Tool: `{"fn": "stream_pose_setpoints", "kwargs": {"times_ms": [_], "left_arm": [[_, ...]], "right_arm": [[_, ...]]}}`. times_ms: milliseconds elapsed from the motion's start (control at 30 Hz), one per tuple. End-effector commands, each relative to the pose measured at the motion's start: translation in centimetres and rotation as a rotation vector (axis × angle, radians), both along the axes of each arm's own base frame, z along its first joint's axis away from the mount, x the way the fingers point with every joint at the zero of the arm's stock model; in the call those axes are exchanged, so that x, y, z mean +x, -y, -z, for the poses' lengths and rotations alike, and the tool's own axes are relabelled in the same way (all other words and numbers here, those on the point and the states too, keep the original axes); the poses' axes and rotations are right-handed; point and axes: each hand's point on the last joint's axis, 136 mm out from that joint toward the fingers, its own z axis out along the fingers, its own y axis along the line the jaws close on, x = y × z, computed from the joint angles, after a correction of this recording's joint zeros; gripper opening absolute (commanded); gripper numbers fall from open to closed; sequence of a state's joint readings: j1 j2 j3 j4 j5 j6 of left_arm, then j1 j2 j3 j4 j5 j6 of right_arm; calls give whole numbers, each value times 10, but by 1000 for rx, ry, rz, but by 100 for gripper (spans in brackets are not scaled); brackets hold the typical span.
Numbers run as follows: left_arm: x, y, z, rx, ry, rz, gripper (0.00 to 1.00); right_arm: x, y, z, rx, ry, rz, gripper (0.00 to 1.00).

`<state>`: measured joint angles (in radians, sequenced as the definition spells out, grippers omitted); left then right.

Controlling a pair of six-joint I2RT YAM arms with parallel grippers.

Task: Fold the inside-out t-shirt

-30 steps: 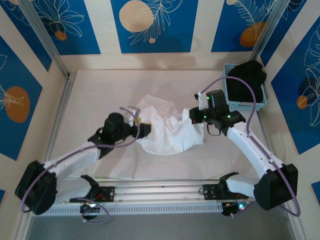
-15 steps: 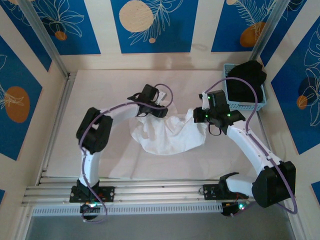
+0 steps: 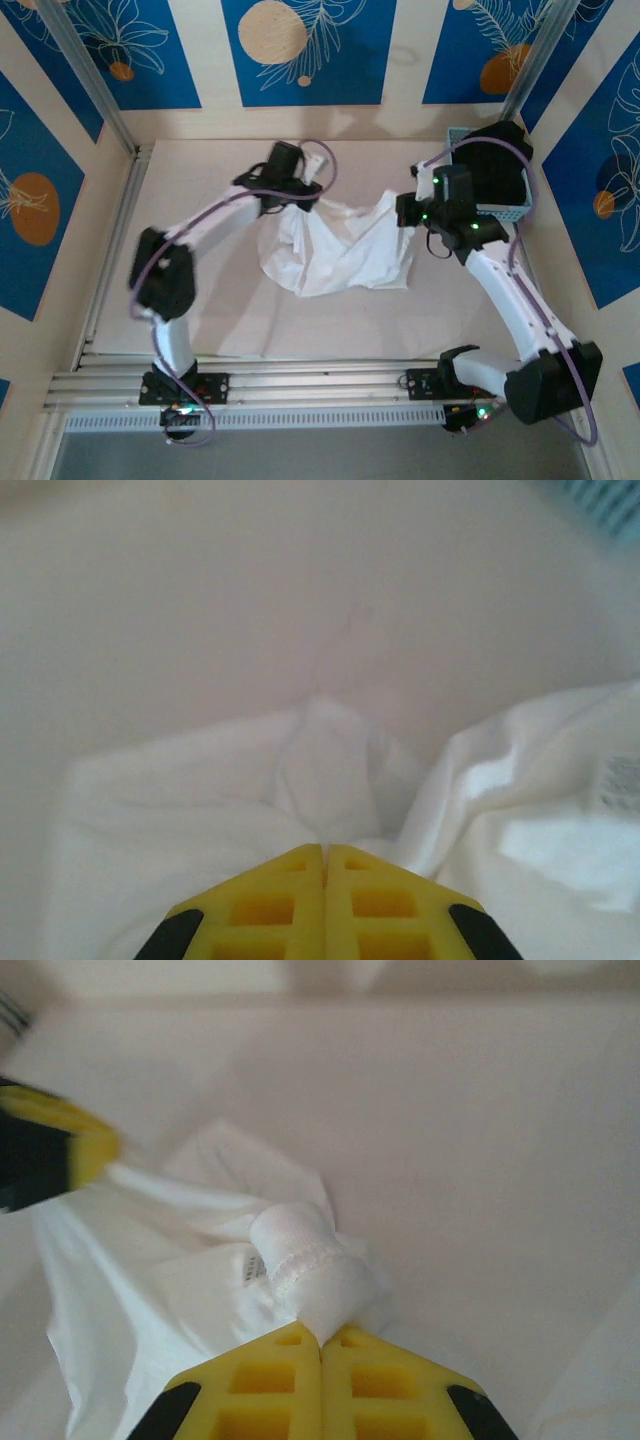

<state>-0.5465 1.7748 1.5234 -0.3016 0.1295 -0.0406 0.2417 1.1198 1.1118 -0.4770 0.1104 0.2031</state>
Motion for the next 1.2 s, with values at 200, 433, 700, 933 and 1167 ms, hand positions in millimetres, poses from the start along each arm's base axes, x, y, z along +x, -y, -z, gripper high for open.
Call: {"fn": "stream_pose_setpoints", "kwargs": {"times_ms": [200,433,700,933,1167], "left_arm": [[-91,-113,-248,-653,615,-186,0],[-180,-151,-327,-796,810,-134,0],[-231,-155,-395,-859,845,-24,0],[-182,-173,-410,-694,912,-258,0],[-28,-162,-323,-385,756,-498,0]], "right_arm": [[-47,-5,-187,91,552,-155,0],[-105,-4,-271,173,749,-208,0],[-166,7,-346,222,914,-219,0],[-149,20,-369,130,1002,-122,0],[-17,26,-323,-69,888,24,0]]}}
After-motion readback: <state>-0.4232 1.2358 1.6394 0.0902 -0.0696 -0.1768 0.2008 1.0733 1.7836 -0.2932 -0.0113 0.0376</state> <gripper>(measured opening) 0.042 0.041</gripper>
